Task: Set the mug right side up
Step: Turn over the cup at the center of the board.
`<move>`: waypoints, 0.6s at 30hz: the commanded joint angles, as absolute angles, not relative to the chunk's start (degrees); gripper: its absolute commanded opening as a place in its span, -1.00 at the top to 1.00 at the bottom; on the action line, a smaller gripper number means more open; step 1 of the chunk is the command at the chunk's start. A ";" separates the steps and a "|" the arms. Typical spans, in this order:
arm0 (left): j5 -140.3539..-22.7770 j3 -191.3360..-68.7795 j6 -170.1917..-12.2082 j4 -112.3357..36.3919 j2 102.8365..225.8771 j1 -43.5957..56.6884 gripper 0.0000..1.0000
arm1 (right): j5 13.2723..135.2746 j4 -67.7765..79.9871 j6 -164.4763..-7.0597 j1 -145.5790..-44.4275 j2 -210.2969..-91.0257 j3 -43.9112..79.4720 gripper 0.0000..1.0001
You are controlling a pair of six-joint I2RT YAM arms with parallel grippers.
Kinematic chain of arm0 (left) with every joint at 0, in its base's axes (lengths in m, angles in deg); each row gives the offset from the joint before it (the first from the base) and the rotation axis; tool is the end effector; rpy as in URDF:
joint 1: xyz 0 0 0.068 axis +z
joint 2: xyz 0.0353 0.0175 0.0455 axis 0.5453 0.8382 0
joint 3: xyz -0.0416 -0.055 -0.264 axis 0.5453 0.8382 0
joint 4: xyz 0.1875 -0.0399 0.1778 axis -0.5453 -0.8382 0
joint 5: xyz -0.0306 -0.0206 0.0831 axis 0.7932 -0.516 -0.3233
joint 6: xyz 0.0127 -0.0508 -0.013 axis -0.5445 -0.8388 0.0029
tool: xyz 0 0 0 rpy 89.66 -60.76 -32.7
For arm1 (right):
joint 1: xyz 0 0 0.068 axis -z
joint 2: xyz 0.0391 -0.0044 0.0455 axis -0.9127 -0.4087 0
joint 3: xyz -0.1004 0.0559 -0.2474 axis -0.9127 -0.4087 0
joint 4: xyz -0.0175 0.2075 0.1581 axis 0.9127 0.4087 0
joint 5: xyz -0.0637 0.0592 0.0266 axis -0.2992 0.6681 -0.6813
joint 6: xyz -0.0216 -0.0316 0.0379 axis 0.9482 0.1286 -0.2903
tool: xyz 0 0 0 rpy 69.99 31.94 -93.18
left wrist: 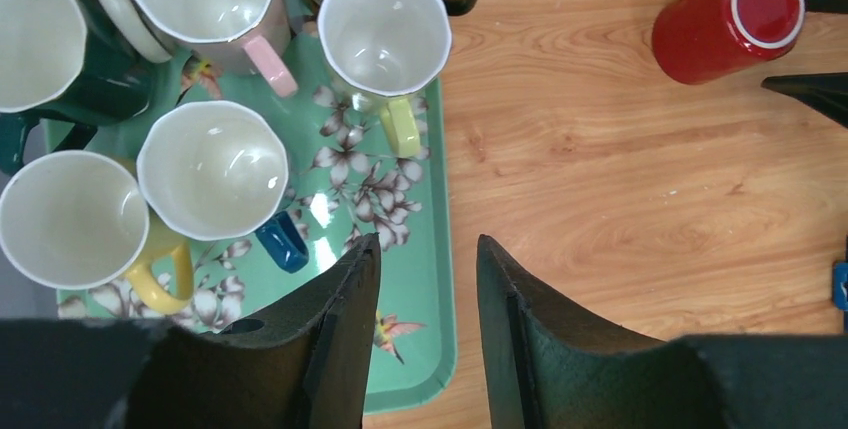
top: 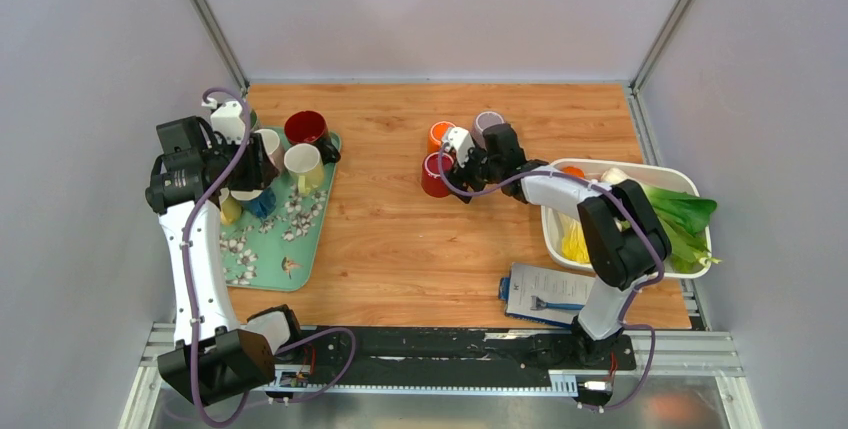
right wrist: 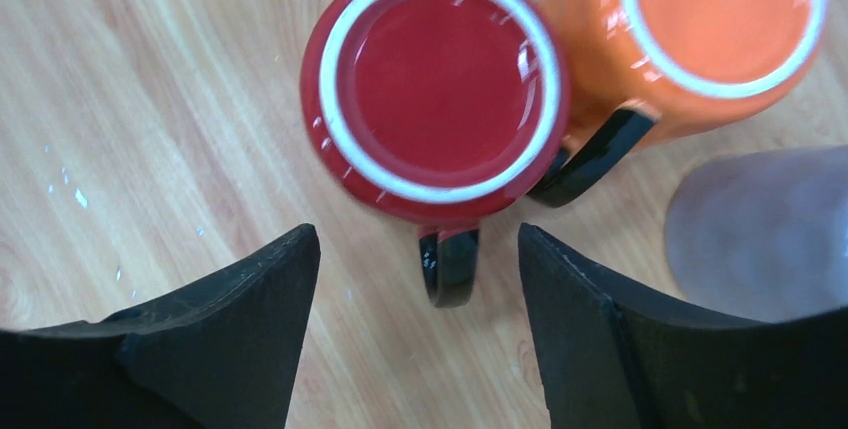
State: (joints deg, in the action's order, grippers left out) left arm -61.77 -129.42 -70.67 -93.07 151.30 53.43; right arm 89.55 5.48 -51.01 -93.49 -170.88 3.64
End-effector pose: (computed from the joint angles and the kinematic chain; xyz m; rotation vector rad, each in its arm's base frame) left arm 0.1989 0.0560 0.3727 0.0143 2.2447 -0.2983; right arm 0.3306 0.1885 0.1933 -1.2256 1.8726 0.4486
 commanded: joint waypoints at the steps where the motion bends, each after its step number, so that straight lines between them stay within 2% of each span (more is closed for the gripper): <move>1: -56.69 -130.22 -68.54 -93.34 150.42 53.74 0.05 | 92.98 6.84 -47.07 -93.54 -171.56 1.58 -0.45; 7: -55.21 -129.99 -69.36 -92.68 150.80 52.46 0.09 | 92.45 6.74 -46.66 -93.54 -173.71 2.38 -0.26; 15: -54.95 -129.70 -69.71 -92.26 150.10 48.81 0.10 | 89.32 8.05 -48.05 -93.56 -177.69 6.60 0.21; 18: -54.87 -129.82 -70.01 -92.13 150.03 47.98 0.10 | 89.06 8.18 -47.77 -93.64 -178.08 7.09 0.65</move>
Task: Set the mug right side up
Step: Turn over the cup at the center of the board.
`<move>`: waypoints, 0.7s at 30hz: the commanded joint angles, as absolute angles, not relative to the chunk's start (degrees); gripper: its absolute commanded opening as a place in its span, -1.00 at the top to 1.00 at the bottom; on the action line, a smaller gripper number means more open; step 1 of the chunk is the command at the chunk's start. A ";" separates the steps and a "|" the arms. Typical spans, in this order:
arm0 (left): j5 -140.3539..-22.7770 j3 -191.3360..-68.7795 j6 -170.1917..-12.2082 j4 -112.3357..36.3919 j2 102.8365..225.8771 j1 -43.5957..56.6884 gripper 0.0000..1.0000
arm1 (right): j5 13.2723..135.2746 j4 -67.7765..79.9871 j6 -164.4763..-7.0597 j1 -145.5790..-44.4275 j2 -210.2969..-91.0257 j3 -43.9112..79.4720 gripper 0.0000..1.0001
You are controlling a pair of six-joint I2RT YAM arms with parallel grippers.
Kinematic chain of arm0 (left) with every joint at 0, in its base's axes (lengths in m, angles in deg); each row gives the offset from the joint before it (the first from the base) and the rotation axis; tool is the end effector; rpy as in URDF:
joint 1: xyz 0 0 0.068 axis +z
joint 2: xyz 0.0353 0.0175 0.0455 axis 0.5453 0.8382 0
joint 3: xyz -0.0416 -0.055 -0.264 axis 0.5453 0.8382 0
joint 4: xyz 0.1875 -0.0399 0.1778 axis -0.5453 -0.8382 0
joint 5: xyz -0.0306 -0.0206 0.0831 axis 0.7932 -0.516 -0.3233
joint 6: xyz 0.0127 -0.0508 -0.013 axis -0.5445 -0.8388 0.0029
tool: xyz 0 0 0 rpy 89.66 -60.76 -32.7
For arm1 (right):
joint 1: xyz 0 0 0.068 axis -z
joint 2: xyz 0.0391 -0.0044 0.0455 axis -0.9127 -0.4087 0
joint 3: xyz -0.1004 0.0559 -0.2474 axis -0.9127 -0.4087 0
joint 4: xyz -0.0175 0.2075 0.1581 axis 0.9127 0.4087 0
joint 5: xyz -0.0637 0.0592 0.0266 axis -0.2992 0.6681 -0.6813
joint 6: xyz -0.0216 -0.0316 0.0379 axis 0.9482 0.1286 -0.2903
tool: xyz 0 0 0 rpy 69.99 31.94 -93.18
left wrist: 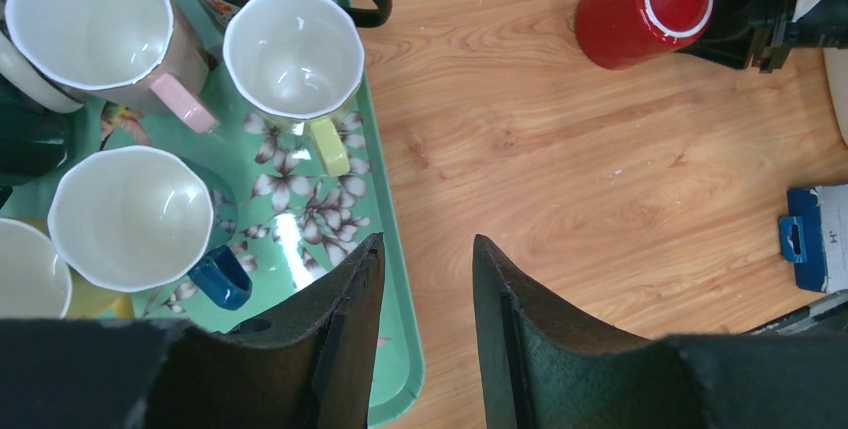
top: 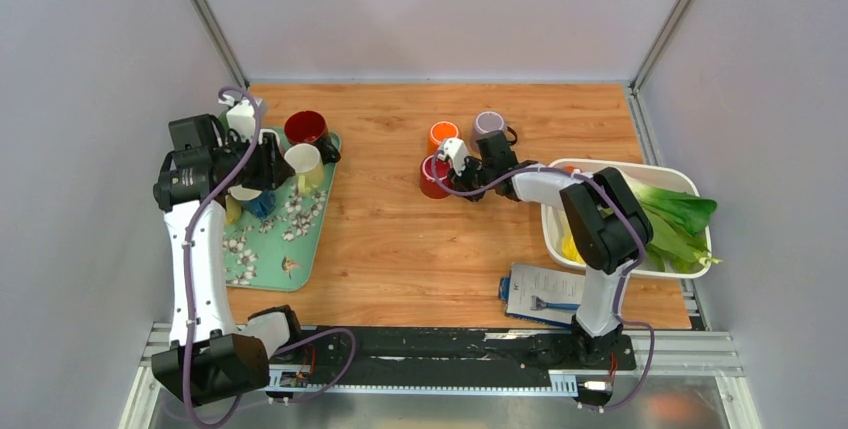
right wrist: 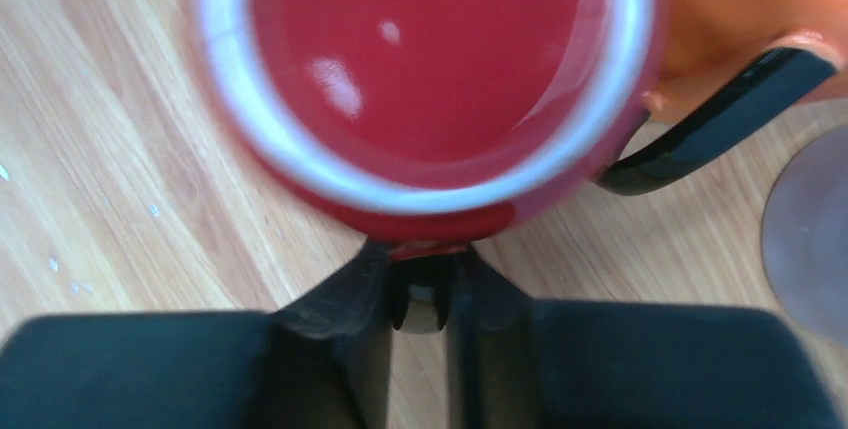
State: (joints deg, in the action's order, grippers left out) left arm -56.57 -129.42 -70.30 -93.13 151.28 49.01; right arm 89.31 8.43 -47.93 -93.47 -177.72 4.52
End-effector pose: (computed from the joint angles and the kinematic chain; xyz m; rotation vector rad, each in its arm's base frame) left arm 0.2021 0.0374 0.3739 0.1523 2.2180 -0.4369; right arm 0.3362 0.1912 0.1504 -1.3192 1.9831 0.4492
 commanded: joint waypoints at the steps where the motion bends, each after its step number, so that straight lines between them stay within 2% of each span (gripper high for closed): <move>1: -54.85 -129.85 -70.16 -92.07 150.03 47.66 0.10 | 89.05 8.07 -47.57 -93.69 -177.93 6.83 0.83; 2: -54.81 -129.89 -70.18 -92.03 150.06 47.51 0.10 | 89.12 7.53 -47.44 -93.66 -177.62 6.38 0.97; 3: -54.79 -129.97 -70.20 -91.98 150.05 47.21 0.10 | 89.24 7.12 -47.55 -93.65 -177.07 5.80 1.00; 7: -54.47 -130.03 -69.45 -91.78 149.85 45.91 0.10 | 92.64 6.55 -53.55 -93.74 -172.88 5.01 1.00; 9: -53.34 -129.25 -67.70 -90.40 148.39 44.66 0.07 | 95.10 6.05 -63.19 -93.55 -170.11 5.62 1.00; 13: -50.04 -123.66 -63.31 -82.42 142.37 40.45 -0.06 | 106.42 -3.58 -93.16 -92.47 -165.26 5.74 1.00; 15: -50.31 -121.55 -63.05 -78.03 140.36 37.12 -0.15 | 110.71 -6.65 -98.61 -93.81 -163.30 5.96 1.00; 18: -48.27 -121.13 -69.84 -74.09 140.95 33.51 -0.24 | 114.98 -11.16 -103.78 -94.53 -160.78 5.04 1.00; 21: -44.75 -120.25 -87.03 -67.36 144.35 30.70 -0.25 | 116.20 -15.11 -106.94 -94.49 -157.83 3.64 1.00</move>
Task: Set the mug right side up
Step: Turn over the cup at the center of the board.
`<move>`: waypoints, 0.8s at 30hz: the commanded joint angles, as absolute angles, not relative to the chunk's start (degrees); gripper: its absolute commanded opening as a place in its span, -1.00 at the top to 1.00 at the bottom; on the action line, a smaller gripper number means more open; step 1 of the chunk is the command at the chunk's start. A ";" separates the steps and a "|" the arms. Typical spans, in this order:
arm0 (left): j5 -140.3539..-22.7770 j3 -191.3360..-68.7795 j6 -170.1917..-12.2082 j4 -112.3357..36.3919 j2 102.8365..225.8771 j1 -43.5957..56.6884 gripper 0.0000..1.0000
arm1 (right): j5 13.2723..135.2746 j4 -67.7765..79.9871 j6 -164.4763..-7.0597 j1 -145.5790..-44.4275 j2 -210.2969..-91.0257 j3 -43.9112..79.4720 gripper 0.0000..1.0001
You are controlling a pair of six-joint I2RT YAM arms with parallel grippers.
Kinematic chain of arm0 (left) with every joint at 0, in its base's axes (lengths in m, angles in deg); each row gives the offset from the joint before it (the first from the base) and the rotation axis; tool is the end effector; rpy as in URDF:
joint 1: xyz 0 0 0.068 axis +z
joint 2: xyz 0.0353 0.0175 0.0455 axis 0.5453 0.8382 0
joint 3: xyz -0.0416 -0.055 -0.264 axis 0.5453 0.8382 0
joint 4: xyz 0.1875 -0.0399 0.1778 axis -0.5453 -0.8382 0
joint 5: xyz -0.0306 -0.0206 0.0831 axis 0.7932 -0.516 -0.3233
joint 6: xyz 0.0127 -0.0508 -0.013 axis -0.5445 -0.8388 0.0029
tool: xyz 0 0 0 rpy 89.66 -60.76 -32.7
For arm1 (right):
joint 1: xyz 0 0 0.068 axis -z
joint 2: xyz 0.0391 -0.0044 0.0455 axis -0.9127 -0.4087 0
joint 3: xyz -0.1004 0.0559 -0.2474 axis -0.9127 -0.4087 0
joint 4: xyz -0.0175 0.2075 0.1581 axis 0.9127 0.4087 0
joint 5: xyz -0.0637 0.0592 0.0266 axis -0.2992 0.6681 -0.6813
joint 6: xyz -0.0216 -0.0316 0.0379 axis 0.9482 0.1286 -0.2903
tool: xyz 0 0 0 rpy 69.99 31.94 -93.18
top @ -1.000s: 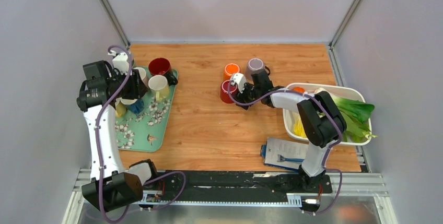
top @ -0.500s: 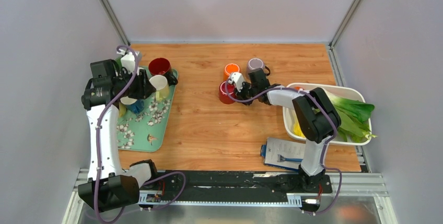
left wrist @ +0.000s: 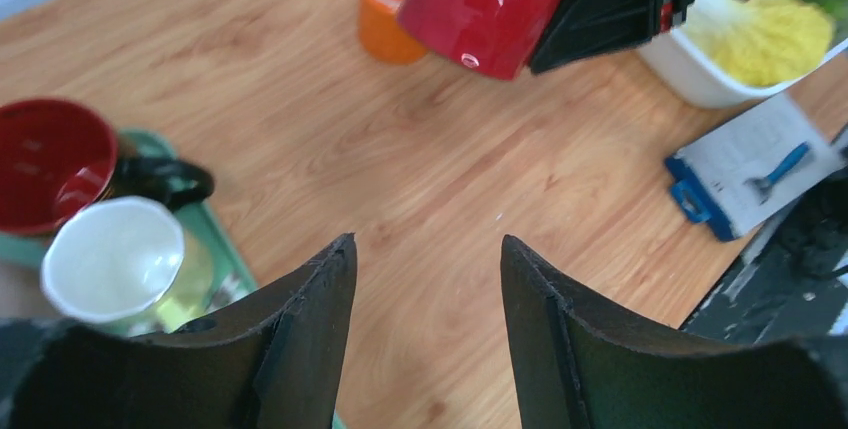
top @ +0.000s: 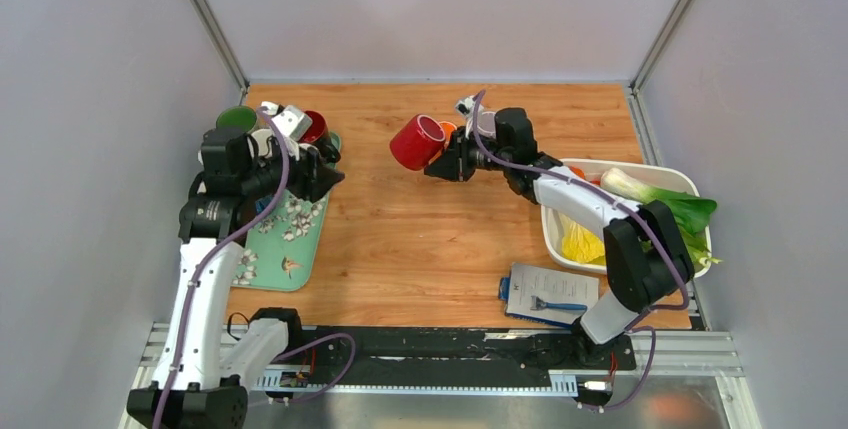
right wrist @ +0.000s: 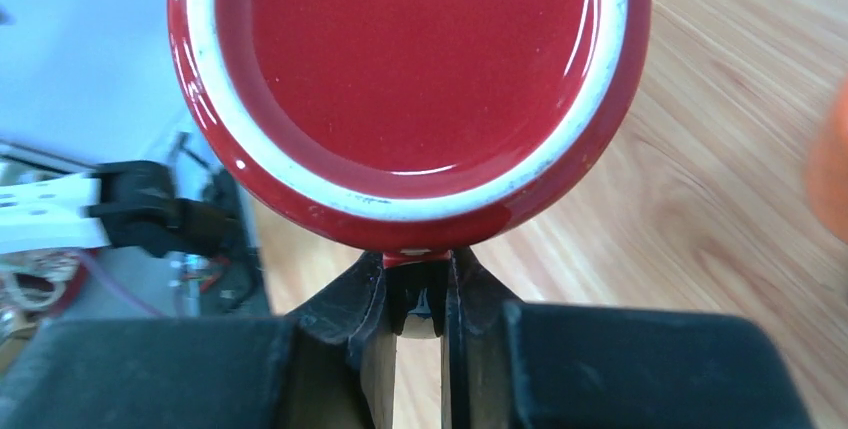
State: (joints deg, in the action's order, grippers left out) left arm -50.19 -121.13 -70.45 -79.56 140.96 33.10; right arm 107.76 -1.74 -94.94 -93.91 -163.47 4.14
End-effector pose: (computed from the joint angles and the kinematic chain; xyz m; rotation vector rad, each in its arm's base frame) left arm 0.1756 -0.0226 0.3802 0.5734 1.9093 -0.6062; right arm 0.3149 0.1941 0.2563 -0.7001 1.9711 1.1962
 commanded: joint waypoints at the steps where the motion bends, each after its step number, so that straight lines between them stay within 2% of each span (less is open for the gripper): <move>1: -42.54 -119.43 -91.45 -62.59 145.52 30.28 -0.25 | 116.09 -15.81 -107.50 -94.52 -157.10 3.33 1.00; 2: -41.22 -117.75 -99.32 -60.03 146.24 30.13 -0.27 | 115.63 -15.91 -107.75 -94.55 -156.51 3.24 1.00; 5: -35.84 -116.78 -108.23 -52.35 151.09 29.14 -0.32 | 112.28 -13.92 -106.80 -94.92 -155.16 4.04 1.00; 10: -31.07 -115.82 -126.26 -37.95 156.90 28.77 -0.52 | 107.62 -11.22 -105.41 -96.41 -154.56 5.80 1.00; 13: -29.94 -114.99 -132.17 -29.26 159.68 28.28 -0.55 | 107.80 -10.48 -104.76 -97.36 -155.20 6.70 1.00; 24: -29.97 -111.98 -141.05 -18.80 165.06 27.43 -0.49 | 108.91 -10.95 -104.83 -99.46 -159.72 10.56 1.00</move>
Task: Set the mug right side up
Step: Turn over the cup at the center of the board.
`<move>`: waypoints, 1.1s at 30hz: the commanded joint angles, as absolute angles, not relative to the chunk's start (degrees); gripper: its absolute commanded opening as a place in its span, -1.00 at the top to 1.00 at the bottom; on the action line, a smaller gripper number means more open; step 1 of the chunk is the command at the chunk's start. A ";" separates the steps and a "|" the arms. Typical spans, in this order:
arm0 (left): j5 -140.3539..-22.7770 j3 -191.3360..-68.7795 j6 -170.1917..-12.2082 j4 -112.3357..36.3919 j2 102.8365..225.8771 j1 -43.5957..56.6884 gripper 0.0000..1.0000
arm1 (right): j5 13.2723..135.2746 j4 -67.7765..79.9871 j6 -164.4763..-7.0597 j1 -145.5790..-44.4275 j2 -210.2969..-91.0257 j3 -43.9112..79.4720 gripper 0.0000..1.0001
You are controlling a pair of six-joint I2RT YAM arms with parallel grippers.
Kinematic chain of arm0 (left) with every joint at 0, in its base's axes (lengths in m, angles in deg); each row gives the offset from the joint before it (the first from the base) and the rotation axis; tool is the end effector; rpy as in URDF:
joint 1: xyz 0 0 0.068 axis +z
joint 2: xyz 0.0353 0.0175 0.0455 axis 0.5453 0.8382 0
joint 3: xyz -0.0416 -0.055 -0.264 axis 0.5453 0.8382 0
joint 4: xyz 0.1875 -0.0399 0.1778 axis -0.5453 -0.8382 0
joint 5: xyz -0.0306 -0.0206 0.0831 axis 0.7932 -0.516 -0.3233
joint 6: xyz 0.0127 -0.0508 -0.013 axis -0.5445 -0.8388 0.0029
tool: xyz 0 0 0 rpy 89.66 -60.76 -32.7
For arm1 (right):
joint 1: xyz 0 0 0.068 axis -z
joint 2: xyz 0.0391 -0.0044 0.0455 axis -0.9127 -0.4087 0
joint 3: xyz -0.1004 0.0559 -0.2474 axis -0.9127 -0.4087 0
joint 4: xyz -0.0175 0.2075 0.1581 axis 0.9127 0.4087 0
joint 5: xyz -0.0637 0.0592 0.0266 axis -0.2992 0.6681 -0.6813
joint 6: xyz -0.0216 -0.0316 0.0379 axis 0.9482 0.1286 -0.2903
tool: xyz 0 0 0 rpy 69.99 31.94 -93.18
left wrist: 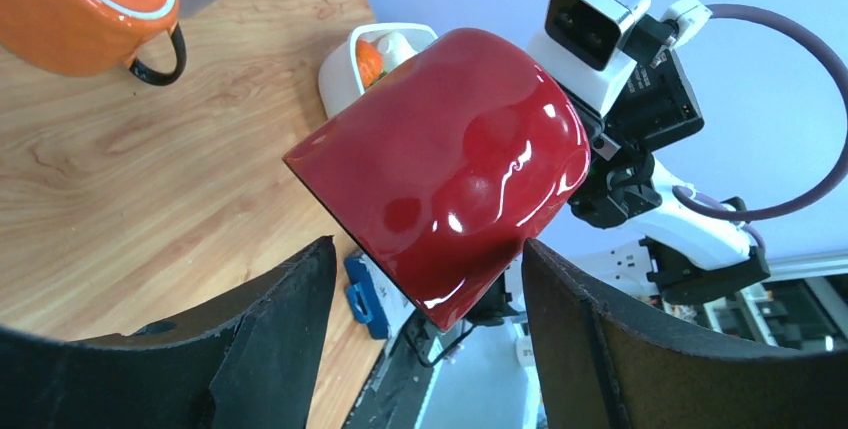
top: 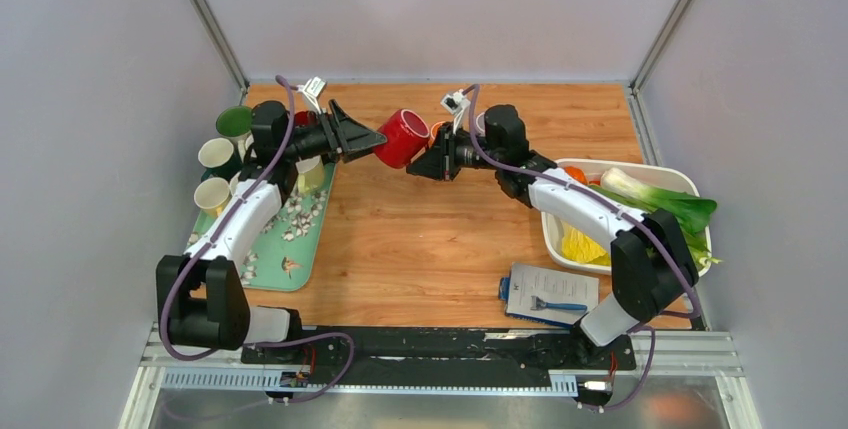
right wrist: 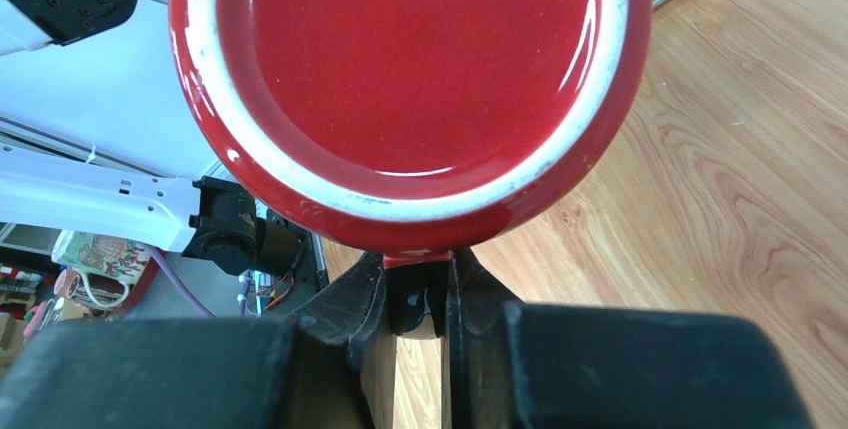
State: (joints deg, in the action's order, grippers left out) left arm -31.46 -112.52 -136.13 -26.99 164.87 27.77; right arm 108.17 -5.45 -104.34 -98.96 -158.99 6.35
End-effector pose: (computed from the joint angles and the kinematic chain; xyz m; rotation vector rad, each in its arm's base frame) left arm 0.2936 -0.0576 0.3234 0.0067 1.9447 -1.6174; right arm 0.2904 0.2173 0.3026 -0.6862 1.8568 1.3497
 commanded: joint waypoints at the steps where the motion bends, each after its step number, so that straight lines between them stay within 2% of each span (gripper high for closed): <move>1: -29.55 -112.11 -141.58 -18.19 165.11 27.47 -0.44 | 108.44 -10.96 -104.50 -99.93 -160.24 10.58 1.00; 3: -29.24 -112.54 -142.30 -16.39 165.22 27.44 -0.32 | 107.44 -10.63 -102.58 -101.14 -161.38 10.61 1.00; 6: -29.16 -113.84 -143.34 -15.04 165.52 27.43 -0.21 | 107.51 -10.57 -99.35 -102.92 -163.47 10.78 0.69; 10: -28.67 -114.93 -144.41 -12.94 165.63 27.44 -0.04 | 107.13 -10.66 -97.35 -105.08 -166.25 11.57 0.61; 12: -28.67 -114.83 -144.43 -12.27 165.32 27.46 0.14 | 106.58 -10.81 -96.46 -106.07 -167.32 12.06 0.58; 15: -28.69 -113.85 -144.44 -11.02 164.46 27.44 0.36 | 105.86 -11.10 -96.19 -106.83 -168.19 12.72 0.41; 17: -28.70 -112.98 -144.40 -10.47 163.86 27.46 0.64 | 105.68 -11.02 -96.03 -106.98 -168.43 12.84 0.24; 18: -28.72 -112.51 -144.35 -10.38 163.71 27.44 0.88 | 105.54 -10.88 -95.82 -107.01 -168.39 12.70 0.16; 19: -28.74 -112.17 -144.06 -10.30 163.36 27.49 0.94 | 105.21 -10.78 -95.48 -106.98 -168.26 12.30 0.07; 21: -28.68 -111.93 -143.38 -10.48 163.05 27.58 0.99 | 104.61 -10.50 -94.72 -106.98 -167.73 11.32 -0.16; 26: -27.91 -114.06 -134.29 -18.73 162.25 28.14 1.00 | 104.32 -8.41 -90.08 -106.58 -163.63 5.82 -0.52; 28: -27.65 -116.44 -125.85 -27.32 161.80 28.21 1.00 | 104.18 -7.47 -88.40 -106.13 -160.46 2.06 -0.63; 30: -28.68 -120.55 -112.21 -49.28 162.59 28.08 1.00 | 103.89 -6.29 -86.38 -105.52 -157.63 -1.70 -0.70; 33: -34.85 -127.18 -88.21 -70.23 164.01 27.79 1.00 | 102.71 -4.62 -84.50 -104.40 -153.45 -6.79 -0.78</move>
